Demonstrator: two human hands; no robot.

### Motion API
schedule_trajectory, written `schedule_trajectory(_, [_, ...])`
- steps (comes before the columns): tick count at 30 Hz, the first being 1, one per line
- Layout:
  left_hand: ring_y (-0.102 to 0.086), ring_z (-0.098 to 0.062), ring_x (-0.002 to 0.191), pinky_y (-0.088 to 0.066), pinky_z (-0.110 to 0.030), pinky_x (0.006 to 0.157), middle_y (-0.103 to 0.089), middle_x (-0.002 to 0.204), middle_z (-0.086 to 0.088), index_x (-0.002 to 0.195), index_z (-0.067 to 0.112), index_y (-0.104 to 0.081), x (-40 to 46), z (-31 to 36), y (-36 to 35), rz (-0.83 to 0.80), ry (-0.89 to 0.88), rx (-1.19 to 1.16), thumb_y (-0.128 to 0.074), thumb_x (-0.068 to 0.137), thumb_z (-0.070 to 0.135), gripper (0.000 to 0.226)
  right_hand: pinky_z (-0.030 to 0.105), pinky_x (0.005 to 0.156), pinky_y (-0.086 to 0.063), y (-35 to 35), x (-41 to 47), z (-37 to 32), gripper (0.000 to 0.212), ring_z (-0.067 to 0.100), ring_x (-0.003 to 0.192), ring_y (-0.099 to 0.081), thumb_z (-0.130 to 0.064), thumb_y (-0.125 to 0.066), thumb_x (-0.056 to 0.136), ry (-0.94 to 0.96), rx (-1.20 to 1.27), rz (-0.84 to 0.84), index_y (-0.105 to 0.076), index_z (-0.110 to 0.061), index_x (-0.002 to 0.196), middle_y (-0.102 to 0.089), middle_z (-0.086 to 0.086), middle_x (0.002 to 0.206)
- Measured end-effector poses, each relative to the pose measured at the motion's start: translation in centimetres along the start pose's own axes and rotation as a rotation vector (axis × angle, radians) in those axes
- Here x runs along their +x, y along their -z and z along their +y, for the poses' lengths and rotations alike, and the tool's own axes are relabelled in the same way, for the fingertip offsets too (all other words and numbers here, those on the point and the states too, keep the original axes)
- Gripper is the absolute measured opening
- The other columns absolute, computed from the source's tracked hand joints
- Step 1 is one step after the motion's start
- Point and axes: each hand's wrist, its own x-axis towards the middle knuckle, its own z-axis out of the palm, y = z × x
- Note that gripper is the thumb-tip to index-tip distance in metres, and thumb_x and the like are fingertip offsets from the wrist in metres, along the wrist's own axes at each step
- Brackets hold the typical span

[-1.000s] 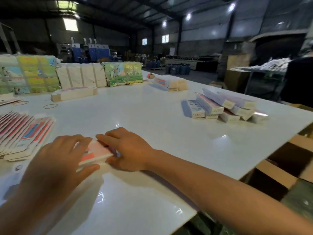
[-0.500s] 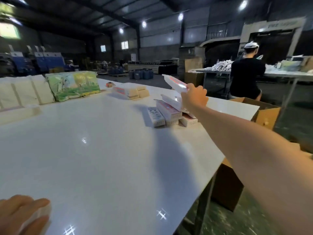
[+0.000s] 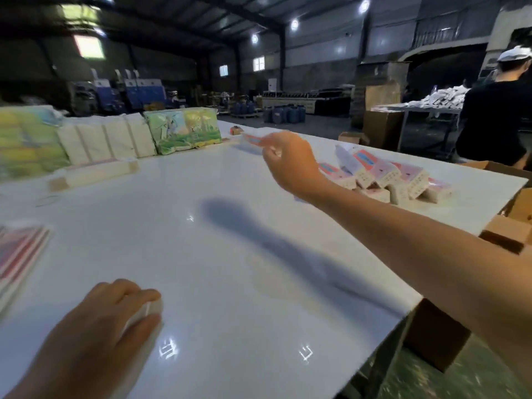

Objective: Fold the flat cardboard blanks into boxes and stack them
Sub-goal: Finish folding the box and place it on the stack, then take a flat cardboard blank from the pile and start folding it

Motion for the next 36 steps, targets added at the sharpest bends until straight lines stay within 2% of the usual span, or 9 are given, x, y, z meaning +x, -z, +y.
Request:
schedule_trajectory(4, [-0.052,-0.016,0.079,-0.051,-0.04,0.061,-0.055,0.082,0.009,0.083,0.023,-0.065,-0.5,1.6,1.7,-0.023,0.065,-0.015,-0.039,0.078,0.04,0.031,0.033,0.087,-0.043,-5.9,-7.0,-6.8,0.022,0.024,0.101,-0.057,-0.015,-0.053,0.092,0.249,0.088,-0.437,-0.071,-0.01,0.102,-0.069,0.008,0.108])
schedule_trajectory(8, [-0.05,-0.019,0.097,-0.042,-0.034,0.083,-0.058,0.102,0.004,0.103,0.023,-0.067,-0.4,1.3,1.4,-0.108,0.121,0.029,-0.023,0.081,0.047,0.055,0.039,0.085,-0.044,-9.5,-11.6,-7.8,0.022,0.03,0.102,-0.056,-0.02,-0.05,0.093,0.301,0.005,-0.664,-0.069,-0.008,0.093,-0.065,0.01,0.103])
schedule_trajectory(13, [-0.047,-0.021,0.103,-0.039,-0.034,0.089,-0.06,0.109,-0.003,0.109,0.018,-0.067,-0.5,0.7,0.3,-0.013,0.159,-0.057,-0.051,0.092,0.03,0.026,0.028,0.086,-0.041,-9.7,-12.1,-7.2,0.022,0.021,0.108,-0.053,-0.023,-0.049,0.094,0.358,-0.014,-0.641,-0.069,-0.017,0.102,-0.063,-0.001,0.114])
schedule_trajectory(18, [-0.058,-0.021,0.092,-0.047,-0.035,0.084,-0.065,0.098,-0.003,0.096,0.017,-0.069,0.8,-1.3,3.7,-0.047,0.338,-0.304,-0.055,0.09,0.028,0.019,0.028,0.08,-0.043,-9.9,-12.2,-6.8,0.017,0.019,0.101,-0.058,-0.021,-0.054,0.092,0.391,0.029,-0.593,-0.072,-0.02,0.091,-0.067,-0.005,0.102])
schedule_trajectory(21, [-0.058,-0.017,0.082,-0.049,-0.031,0.069,-0.062,0.089,0.007,0.088,0.022,-0.067,2.3,-6.8,8.6,0.034,0.489,-0.124,-0.049,0.089,0.029,0.02,0.028,0.076,-0.043,-10.1,-12.2,-6.5,0.036,0.013,0.094,-0.059,-0.041,-0.039,0.093,0.404,0.092,-0.555,-0.07,-0.026,0.082,-0.067,-0.011,0.096])
schedule_trajectory(24, [-0.058,-0.021,0.085,-0.047,-0.03,0.07,-0.063,0.094,0.001,0.093,0.019,-0.066,2.0,-14.2,12.9,0.15,0.767,0.081,-0.047,0.091,0.026,0.02,0.033,0.076,-0.048,-10.7,-12.1,-6.2,0.026,0.012,0.096,-0.06,-0.037,-0.044,0.088,0.386,0.086,-0.557,-0.068,-0.031,0.082,-0.066,-0.012,0.099])
schedule_trajectory(27, [-0.057,-0.027,0.089,-0.043,-0.029,0.072,-0.063,0.106,-0.012,0.102,0.005,-0.06,0.6,-19.8,13.7,0.013,1.026,0.126,-0.048,0.092,0.039,0.037,0.035,0.077,-0.049,-11.1,-11.9,-5.8,0.027,0.011,0.1,-0.06,-0.039,-0.044,0.085,0.393,0.04,-0.583,-0.068,-0.028,0.082,-0.065,-0.011,0.1])
schedule_trajectory(32, [-0.054,-0.03,0.105,-0.04,-0.032,0.079,-0.052,0.129,-0.016,0.128,0.003,-0.047,0.3,-21.7,10.9,-0.166,1.111,-0.02,-0.042,0.088,0.064,0.073,0.025,0.078,-0.043,-11.0,-11.7,-6.0,0.03,0.006,0.096,-0.06,-0.04,-0.044,0.085,0.405,0.033,-0.58,-0.067,-0.023,0.078,-0.062,-0.022,0.103])
schedule_trajectory(36, [-0.052,-0.02,0.086,-0.04,-0.03,0.072,-0.06,0.112,-0.01,0.119,0.007,-0.053,1.0,-21.4,8.9,-0.243,0.981,0.191,-0.043,0.096,0.04,0.041,0.019,0.077,-0.04,-10.9,-11.8,-6.4,0.025,0.01,0.09,-0.06,-0.036,-0.046,0.084,0.419,0.044,-0.565,-0.068,-0.024,0.08,-0.064,-0.018,0.101])
